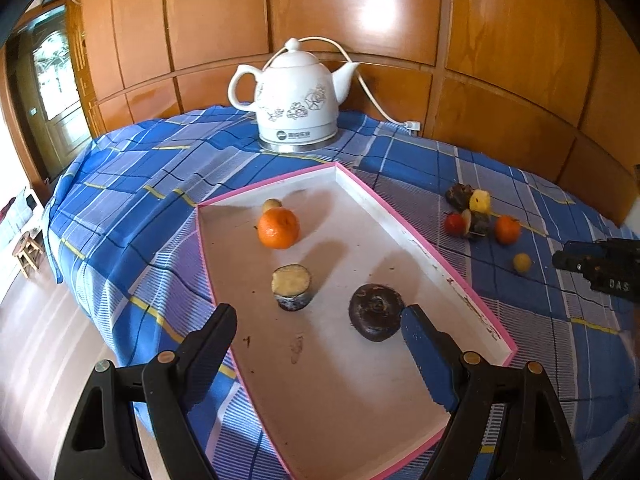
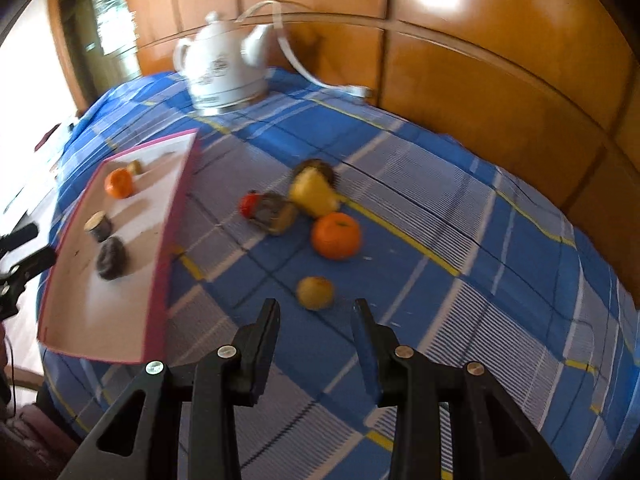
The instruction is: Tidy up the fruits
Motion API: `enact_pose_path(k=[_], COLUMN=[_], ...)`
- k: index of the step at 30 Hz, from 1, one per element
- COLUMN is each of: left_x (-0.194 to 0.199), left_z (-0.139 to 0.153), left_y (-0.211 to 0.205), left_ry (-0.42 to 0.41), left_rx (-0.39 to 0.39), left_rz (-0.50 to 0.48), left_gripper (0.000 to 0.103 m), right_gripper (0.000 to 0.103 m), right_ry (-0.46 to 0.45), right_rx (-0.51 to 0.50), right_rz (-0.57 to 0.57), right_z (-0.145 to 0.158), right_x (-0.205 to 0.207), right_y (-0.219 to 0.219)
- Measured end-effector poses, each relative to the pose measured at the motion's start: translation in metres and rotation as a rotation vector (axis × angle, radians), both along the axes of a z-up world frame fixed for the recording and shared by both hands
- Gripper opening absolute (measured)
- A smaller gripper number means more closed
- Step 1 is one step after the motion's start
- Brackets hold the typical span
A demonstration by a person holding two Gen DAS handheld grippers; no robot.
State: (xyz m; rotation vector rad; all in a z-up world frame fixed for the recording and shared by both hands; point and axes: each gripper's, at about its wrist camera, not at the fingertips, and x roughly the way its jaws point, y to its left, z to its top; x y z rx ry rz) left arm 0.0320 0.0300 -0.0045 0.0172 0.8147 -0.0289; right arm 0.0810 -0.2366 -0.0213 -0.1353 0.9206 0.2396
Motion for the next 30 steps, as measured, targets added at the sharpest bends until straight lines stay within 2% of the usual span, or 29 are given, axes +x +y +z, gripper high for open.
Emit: enact_pose_path(k=[6, 9, 19, 30], left_x=[0.009, 0.016, 0.044, 0.072], left_z=[0.005, 0.008, 0.01, 0.007], left_y=[-0.018, -0.029, -0.069, -0.102], left_ry=[-0.002, 0.0, 0.04, 0.077], left_rx=[0.01, 0.017, 0.003, 0.023], left_rz=[-0.058, -0.096, -0.221, -0.329], left_gripper=[0.085, 0.079, 0.058, 0.047], right_gripper=[0.037, 0.037, 0.037, 0.037], right_ry=[0.068, 0.084, 0.094, 0.104], right_rx=[0.021, 0.032, 0.073, 0.146], right_rz=[-0.133, -0.169, -0.178, -0.207], right_z=[-0.013, -0.015, -0.009, -0.005], right_x=[0.011, 0.013, 0.014, 0.013], right_y=[-0.028, -0.038, -0.04, -0.047])
